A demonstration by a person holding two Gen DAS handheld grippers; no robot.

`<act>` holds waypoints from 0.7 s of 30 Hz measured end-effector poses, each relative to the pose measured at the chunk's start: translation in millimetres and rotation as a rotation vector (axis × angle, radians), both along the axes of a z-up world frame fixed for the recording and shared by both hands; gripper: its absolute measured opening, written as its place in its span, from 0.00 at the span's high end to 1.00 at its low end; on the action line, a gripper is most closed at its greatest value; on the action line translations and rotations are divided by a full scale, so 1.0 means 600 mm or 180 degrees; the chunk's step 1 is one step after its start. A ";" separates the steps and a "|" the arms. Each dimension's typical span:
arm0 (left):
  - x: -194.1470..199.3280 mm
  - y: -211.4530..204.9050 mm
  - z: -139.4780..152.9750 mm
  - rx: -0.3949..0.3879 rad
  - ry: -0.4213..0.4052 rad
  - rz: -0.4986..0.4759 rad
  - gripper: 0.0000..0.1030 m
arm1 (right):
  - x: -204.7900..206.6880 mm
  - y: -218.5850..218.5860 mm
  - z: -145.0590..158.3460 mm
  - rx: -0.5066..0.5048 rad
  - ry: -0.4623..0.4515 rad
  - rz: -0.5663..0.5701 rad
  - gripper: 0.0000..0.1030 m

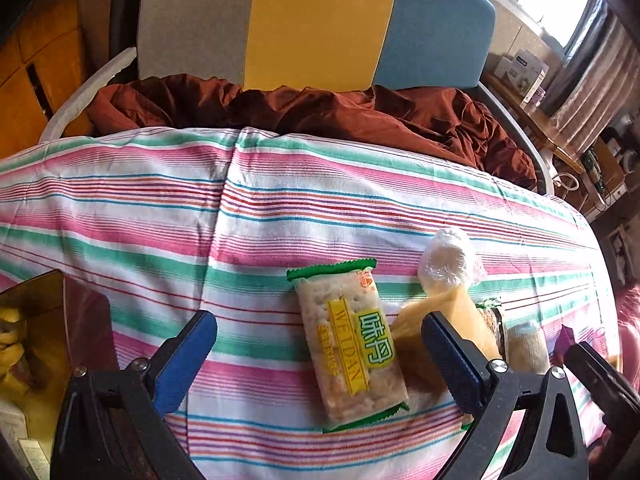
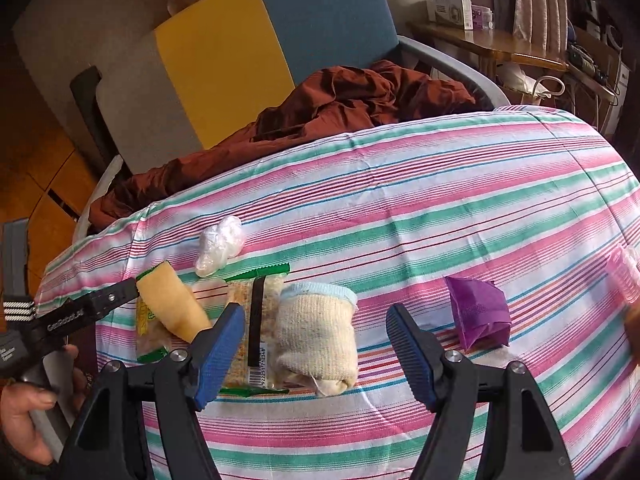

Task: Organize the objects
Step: 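Move both tools back to the items on the table, then grasp the WEIDAN cracker packet with the left tool while the right tool grasps the yellow sponge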

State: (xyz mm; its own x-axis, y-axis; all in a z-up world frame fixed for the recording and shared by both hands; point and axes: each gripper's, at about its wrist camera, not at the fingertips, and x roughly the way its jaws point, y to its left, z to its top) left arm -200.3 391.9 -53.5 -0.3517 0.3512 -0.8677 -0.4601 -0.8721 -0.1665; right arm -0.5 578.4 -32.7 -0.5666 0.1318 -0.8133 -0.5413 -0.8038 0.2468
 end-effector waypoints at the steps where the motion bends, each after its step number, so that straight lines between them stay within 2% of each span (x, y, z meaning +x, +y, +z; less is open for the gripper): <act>1: -0.002 0.009 -0.003 -0.0020 0.0016 -0.0019 0.00 | -0.001 -0.003 0.001 0.0021 -0.0001 0.0019 0.28; 4: -0.008 0.026 -0.021 -0.0104 -0.0004 -0.0035 0.11 | -0.002 -0.007 0.003 0.0062 0.0000 0.0053 0.28; 7: -0.012 0.029 -0.047 -0.0147 -0.0101 -0.0026 0.30 | -0.003 -0.007 0.003 0.0065 -0.0003 0.0064 0.28; 14: 0.015 0.004 -0.057 -0.0184 0.0121 -0.0178 0.43 | -0.007 -0.016 0.003 0.0104 -0.0007 0.0145 0.28; 21: 0.043 -0.031 -0.060 -0.0088 0.0176 -0.0202 0.44 | -0.019 -0.041 -0.001 0.0193 -0.0041 0.0368 0.28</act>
State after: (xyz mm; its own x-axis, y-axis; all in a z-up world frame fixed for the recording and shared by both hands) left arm -174.2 373.3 -89.7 -0.3772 0.3505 -0.8572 -0.5224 -0.8448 -0.1156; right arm -12.2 554.1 -33.5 -0.5704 0.1153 -0.8132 -0.4469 -0.8743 0.1895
